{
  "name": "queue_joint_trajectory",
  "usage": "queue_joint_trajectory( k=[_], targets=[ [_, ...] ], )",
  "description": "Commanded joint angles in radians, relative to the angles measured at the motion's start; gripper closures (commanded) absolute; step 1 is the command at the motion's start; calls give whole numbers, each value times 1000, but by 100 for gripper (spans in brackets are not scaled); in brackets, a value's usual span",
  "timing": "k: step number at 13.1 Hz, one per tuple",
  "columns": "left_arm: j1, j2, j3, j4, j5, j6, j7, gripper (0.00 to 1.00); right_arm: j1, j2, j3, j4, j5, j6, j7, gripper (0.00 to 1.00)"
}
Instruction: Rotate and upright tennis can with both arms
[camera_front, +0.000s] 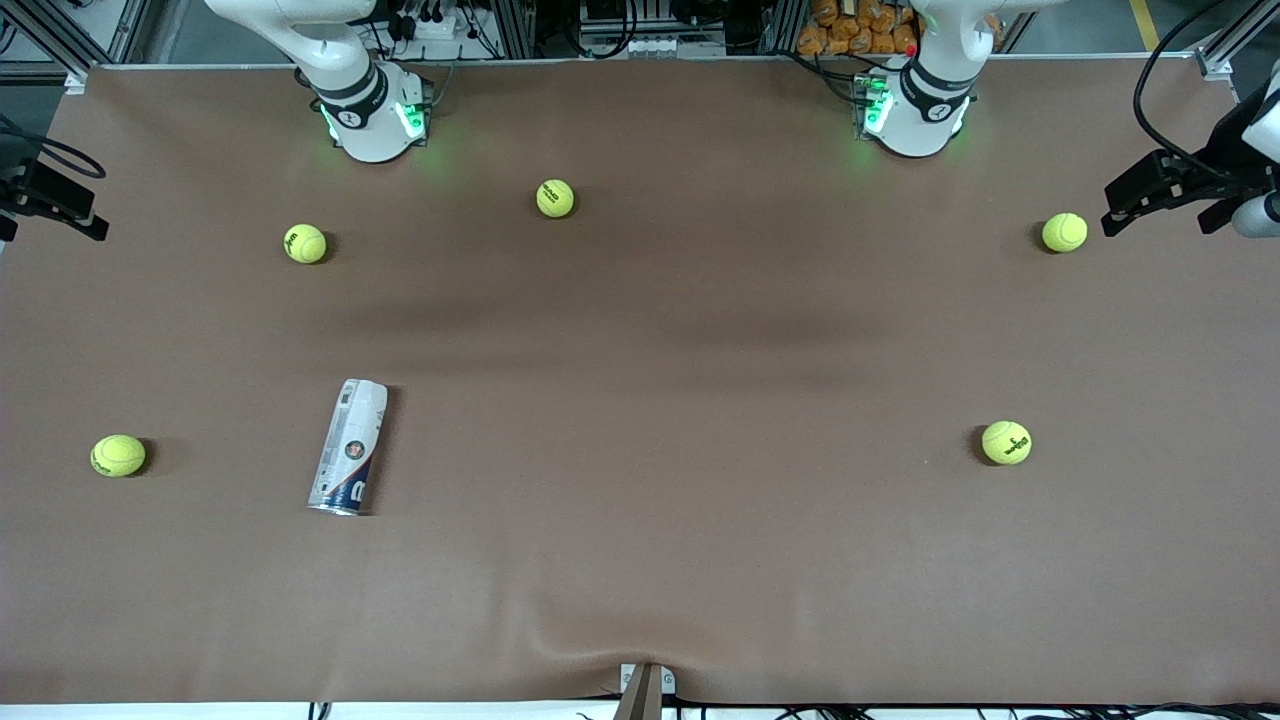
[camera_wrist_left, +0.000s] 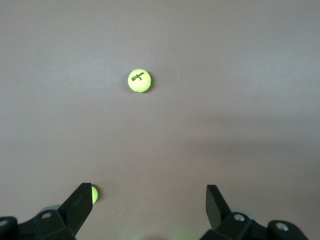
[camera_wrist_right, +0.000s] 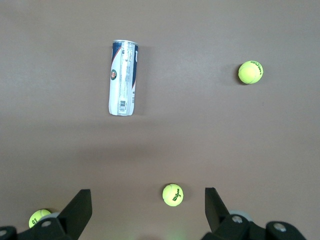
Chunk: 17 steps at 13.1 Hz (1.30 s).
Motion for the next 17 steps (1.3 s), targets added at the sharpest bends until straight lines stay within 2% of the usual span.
queue_joint_trajectory(
  k=[1,6,12,14,17],
  targets=[
    [5,8,-2,20,-4,-5,19,0,6,-11,-2,-15,-16,-1,-2,0],
    [8,12,-2,20,-13,-6,19,0,2,30,-2,-25,-14,25,-2,0],
    [6,24,-2,16,-19,-1,18,0,6,243,-2,-25,6,153,-19,0],
    [6,30,-2,13,-17,-1,18,0,20,349,-2,-25,6,205,-17,0],
    [6,34,-2,13,-17,-1,18,0,43,492,-1,-25,10,373,-17,0]
  ],
)
